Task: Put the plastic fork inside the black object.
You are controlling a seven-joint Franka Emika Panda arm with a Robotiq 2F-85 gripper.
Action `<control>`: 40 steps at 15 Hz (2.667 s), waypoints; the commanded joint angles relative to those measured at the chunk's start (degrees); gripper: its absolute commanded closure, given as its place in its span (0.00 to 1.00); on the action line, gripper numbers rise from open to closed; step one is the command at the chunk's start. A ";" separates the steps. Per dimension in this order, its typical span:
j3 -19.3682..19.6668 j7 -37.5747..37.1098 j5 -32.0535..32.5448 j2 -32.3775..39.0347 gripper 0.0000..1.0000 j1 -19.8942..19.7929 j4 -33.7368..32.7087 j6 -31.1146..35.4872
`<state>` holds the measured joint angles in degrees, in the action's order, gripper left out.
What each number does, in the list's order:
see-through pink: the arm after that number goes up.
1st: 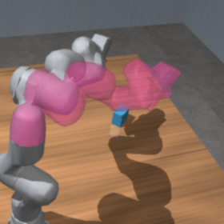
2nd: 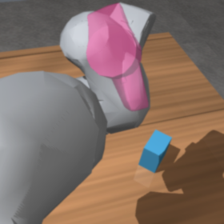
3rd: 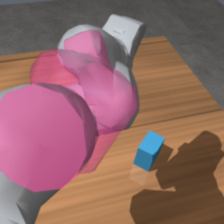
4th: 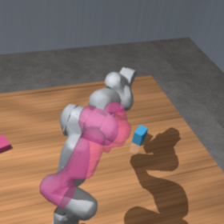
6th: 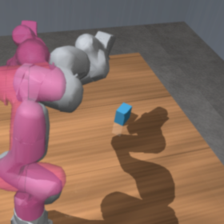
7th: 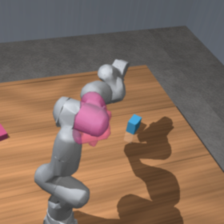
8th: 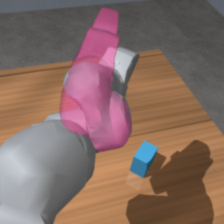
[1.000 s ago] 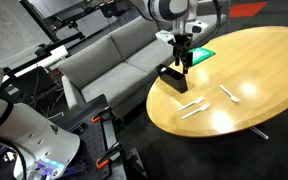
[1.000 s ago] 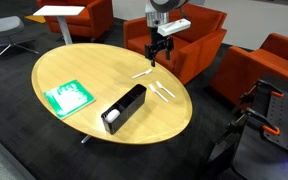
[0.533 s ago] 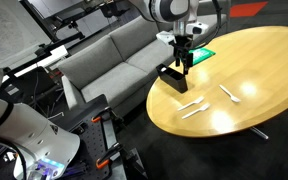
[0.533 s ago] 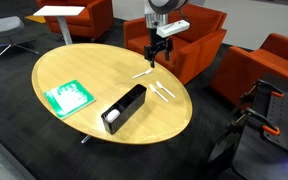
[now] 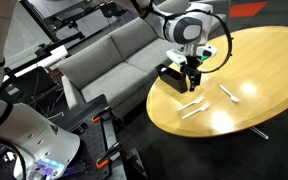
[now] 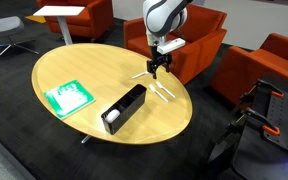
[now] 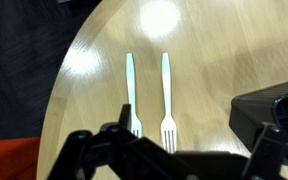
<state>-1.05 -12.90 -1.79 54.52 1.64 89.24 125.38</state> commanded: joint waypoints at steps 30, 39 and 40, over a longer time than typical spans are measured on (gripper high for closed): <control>0.38 1.27 -2.54 27.70 0.00 -0.24 -31.94 -8.44; -0.13 0.34 -2.02 29.32 0.66 -0.32 -34.81 -10.15; -0.10 0.21 -2.04 29.30 0.74 -0.26 -34.88 -10.19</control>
<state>-1.67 -10.77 -3.76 82.47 1.05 56.90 117.27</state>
